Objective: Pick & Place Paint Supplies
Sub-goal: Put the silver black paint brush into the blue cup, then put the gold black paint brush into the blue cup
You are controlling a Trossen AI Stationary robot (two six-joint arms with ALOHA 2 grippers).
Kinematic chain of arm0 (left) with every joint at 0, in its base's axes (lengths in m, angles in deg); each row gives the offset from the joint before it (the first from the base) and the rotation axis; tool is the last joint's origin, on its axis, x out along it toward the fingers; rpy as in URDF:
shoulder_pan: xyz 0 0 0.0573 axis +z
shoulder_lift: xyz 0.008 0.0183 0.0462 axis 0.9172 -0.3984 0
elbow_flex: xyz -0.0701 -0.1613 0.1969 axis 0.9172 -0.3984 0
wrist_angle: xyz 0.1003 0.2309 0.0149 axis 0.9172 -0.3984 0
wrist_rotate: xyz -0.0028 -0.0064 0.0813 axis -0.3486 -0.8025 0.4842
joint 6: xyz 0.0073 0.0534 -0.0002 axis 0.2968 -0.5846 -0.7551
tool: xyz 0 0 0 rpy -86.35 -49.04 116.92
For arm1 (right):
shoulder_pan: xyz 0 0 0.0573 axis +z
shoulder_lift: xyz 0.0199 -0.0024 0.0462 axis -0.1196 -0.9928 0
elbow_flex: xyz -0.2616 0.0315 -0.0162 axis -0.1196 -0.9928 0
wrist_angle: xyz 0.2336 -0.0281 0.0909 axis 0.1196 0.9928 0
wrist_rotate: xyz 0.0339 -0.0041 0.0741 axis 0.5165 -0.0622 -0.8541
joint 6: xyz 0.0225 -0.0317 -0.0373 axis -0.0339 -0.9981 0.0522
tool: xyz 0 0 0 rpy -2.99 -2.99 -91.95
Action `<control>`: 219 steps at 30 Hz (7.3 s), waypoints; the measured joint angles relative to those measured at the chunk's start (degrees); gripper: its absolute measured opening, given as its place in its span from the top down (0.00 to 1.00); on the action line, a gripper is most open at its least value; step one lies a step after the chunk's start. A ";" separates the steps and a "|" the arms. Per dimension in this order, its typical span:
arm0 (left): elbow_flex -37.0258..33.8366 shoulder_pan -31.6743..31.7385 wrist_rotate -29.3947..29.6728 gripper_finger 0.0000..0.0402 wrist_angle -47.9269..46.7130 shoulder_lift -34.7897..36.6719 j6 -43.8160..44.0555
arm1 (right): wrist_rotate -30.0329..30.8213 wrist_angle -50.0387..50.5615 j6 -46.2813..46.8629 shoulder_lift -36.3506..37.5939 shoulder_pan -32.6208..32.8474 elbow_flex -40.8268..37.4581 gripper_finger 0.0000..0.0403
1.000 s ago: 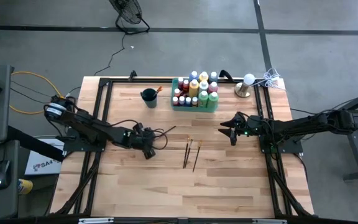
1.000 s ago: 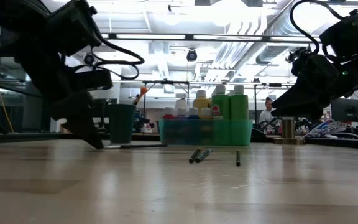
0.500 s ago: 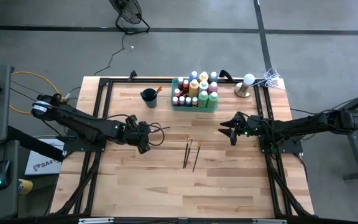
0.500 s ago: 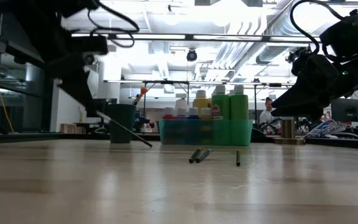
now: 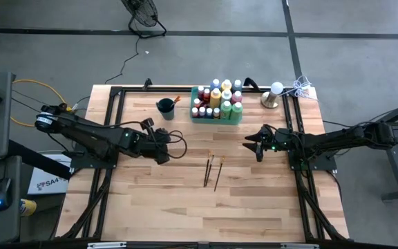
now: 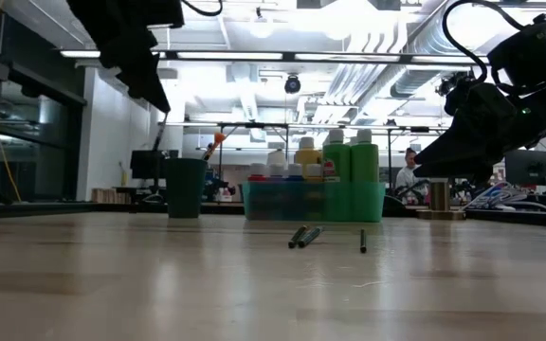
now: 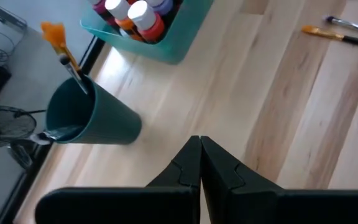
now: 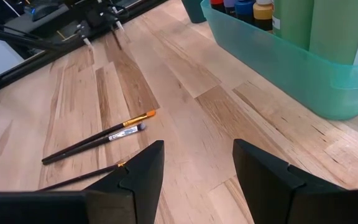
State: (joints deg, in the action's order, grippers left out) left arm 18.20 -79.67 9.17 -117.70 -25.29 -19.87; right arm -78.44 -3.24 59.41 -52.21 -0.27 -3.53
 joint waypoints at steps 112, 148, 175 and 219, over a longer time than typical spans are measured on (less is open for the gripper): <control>-1.75 13.35 -3.25 1.00 24.13 4.44 -19.38 | 0.00 -0.02 0.00 0.00 0.00 0.00 0.54; -33.08 34.77 -3.21 1.00 95.16 6.92 -28.10 | 0.00 0.03 0.00 0.00 0.00 -0.01 0.54; -33.18 37.24 -8.53 0.69 91.02 6.87 -23.77 | 0.00 0.04 0.00 0.00 0.00 -0.01 0.54; -33.11 37.13 -16.83 0.67 81.93 24.63 -34.75 | 3.19 -2.49 0.43 0.02 0.00 0.02 0.54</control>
State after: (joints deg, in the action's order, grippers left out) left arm -14.91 -42.53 -7.66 -35.78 -0.66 -54.63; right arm -75.25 -5.73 59.84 -52.19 -0.27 -3.52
